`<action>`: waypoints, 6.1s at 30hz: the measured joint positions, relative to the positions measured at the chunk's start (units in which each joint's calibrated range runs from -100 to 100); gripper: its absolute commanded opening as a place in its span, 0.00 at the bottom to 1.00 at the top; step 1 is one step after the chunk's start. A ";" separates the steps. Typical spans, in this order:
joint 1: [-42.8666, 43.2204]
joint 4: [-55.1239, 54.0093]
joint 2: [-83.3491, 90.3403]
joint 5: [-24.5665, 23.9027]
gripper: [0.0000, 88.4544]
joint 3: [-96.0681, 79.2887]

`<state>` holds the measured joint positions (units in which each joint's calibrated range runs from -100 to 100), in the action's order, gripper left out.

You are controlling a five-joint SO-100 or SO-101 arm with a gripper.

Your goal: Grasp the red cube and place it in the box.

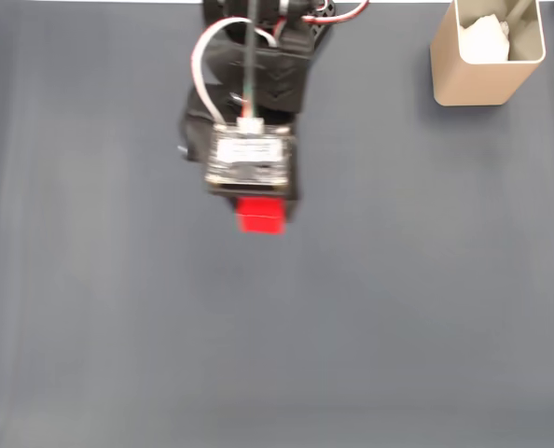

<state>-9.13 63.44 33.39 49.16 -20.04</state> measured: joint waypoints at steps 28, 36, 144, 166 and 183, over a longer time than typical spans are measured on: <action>25.78 8.61 7.76 2.25 0.00 0.27; 32.39 8.61 7.76 3.08 0.00 0.27; 68.85 0.16 5.62 0.83 0.31 -5.65; 68.85 -1.95 5.71 0.10 0.44 -6.74; 68.85 -1.46 6.69 -0.24 0.43 -6.74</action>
<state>59.71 61.98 40.08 48.91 -26.78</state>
